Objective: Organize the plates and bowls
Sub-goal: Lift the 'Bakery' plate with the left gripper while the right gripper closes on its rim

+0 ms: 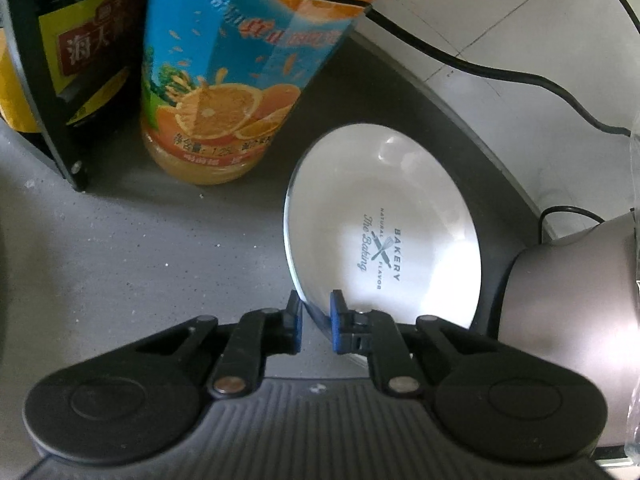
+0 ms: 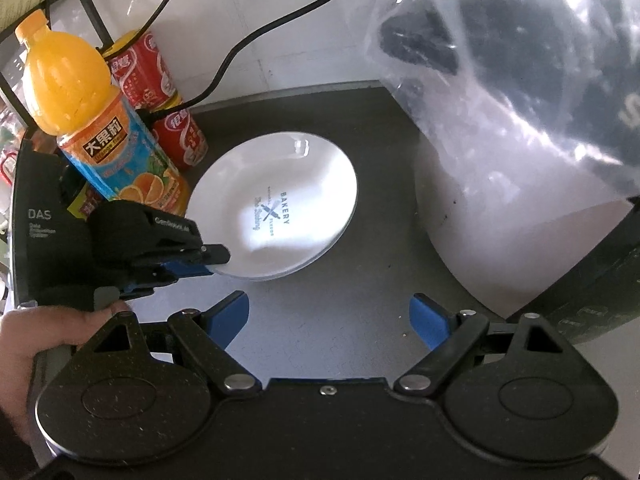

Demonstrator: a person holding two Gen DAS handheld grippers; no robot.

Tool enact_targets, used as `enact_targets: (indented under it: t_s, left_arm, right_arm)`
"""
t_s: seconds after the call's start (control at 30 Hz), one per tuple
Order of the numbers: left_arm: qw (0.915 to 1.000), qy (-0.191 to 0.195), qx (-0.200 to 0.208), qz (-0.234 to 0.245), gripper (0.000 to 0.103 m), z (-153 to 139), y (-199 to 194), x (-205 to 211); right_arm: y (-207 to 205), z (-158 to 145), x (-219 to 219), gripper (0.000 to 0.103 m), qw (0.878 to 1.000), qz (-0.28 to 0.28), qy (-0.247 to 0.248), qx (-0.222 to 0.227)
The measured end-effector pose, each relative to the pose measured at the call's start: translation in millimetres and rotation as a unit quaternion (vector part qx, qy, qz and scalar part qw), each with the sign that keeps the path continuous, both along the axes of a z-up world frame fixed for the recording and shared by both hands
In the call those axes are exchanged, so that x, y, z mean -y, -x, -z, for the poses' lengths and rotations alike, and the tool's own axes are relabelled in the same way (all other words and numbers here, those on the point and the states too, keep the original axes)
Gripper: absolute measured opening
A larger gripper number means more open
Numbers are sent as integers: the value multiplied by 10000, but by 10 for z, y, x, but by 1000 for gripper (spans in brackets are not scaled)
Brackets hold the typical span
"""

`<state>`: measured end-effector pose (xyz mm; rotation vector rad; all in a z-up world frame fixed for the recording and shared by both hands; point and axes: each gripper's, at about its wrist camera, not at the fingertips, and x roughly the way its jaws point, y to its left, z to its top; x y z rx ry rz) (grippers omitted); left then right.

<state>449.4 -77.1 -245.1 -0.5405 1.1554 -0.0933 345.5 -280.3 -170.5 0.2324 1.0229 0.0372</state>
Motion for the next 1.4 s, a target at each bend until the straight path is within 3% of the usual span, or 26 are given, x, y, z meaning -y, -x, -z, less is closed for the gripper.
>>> enact_targets:
  t_s: [0.5, 0.77, 1.2, 1.4]
  left_arm:
    - [9974, -466, -284, 480, 14, -80, 425, -320]
    - [9935, -824, -447, 648, 14, -134, 557, -499]
    - [9819, -1663, -395, 818, 14, -245, 442, -693]
    - [9823, -1709, -369, 668, 14, -251, 289, -712]
  right_arm:
    - [2, 86, -152, 83, 9997, -121, -39, -211]
    - [-127, 174, -212, 72, 9987, -237, -58, -452]
    - [-526, 349, -455, 68, 9935, -805, 126, -800]
    - [-723, 451, -517, 55, 9908, -927, 116, -977]
